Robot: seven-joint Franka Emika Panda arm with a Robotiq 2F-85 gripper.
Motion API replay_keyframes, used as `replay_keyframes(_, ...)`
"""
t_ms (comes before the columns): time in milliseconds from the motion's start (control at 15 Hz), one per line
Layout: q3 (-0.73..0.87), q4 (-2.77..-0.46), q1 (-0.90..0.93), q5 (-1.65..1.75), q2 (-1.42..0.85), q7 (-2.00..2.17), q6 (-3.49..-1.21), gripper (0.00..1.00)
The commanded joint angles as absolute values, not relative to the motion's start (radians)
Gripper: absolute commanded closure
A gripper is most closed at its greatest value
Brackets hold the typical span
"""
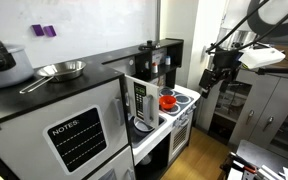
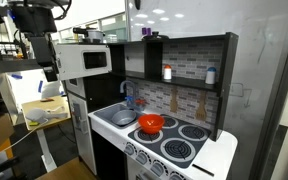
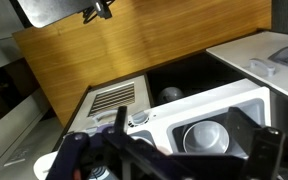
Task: Put the red bowl in the microwave
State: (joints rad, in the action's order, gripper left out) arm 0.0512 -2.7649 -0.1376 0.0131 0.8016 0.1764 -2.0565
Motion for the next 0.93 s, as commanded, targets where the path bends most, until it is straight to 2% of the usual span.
replay_keyframes(0, 0.065, -2.765, -0.155, 0.037, 0.767, 0.131, -2.099, 0.0)
replay_keyframes(467, 0.177, -2.693, -0.157, 0.057, 0.53, -0.054, -2.27, 0.0)
replay_keyframes(867, 0.186, -2.55, -0.148, 0.049, 0.304, -0.131, -2.317, 0.0)
